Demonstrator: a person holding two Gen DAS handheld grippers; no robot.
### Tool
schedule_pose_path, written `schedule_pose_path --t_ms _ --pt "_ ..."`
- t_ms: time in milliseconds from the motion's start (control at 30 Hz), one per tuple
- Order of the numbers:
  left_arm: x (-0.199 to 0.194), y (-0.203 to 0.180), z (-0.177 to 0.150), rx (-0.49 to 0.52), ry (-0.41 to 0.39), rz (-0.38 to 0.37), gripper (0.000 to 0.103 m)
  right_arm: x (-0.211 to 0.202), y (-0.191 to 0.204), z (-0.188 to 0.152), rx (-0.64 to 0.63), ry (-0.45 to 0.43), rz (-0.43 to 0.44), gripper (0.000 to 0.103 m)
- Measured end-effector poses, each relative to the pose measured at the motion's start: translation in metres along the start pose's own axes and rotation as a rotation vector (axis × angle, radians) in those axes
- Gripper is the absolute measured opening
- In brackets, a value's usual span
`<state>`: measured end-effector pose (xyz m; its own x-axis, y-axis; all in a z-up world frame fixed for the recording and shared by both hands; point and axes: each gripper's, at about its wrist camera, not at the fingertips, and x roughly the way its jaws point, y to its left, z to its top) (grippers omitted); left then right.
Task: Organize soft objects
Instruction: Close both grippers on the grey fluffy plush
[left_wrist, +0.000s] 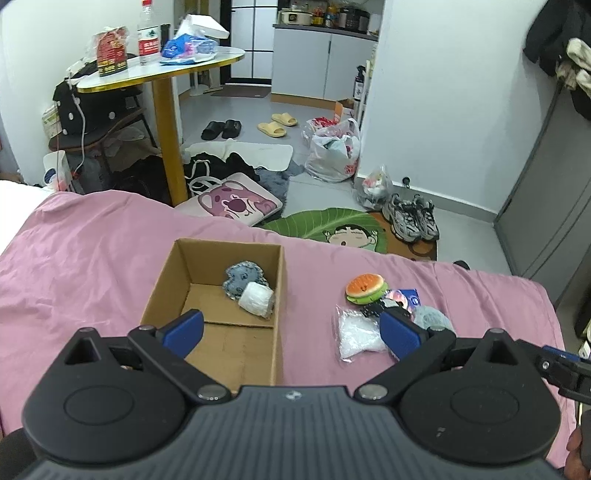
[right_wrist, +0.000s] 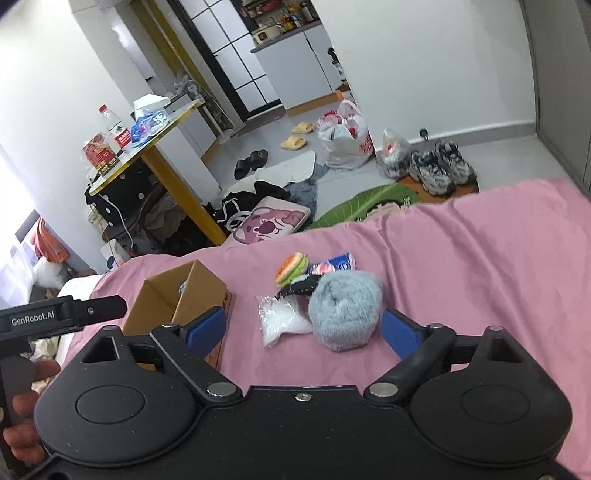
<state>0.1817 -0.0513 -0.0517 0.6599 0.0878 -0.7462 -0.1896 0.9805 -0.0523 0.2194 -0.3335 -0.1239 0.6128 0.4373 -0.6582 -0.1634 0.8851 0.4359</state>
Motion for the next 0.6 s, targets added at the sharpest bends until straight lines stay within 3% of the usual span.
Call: schedule_pose_path --t_ms 200,600 --pt "0.011 -0.019 -0.011 0.01 0.019 -0.041 0.101 0.008 -0.016 -0.003 0.067 0.01 -0.005 0.066" --pt "0.042 -0.061 -0.02 0.045 0.053 -0.108 0.098 0.032 -0.044 -0.003 0.205 0.012 -0.016 0.053"
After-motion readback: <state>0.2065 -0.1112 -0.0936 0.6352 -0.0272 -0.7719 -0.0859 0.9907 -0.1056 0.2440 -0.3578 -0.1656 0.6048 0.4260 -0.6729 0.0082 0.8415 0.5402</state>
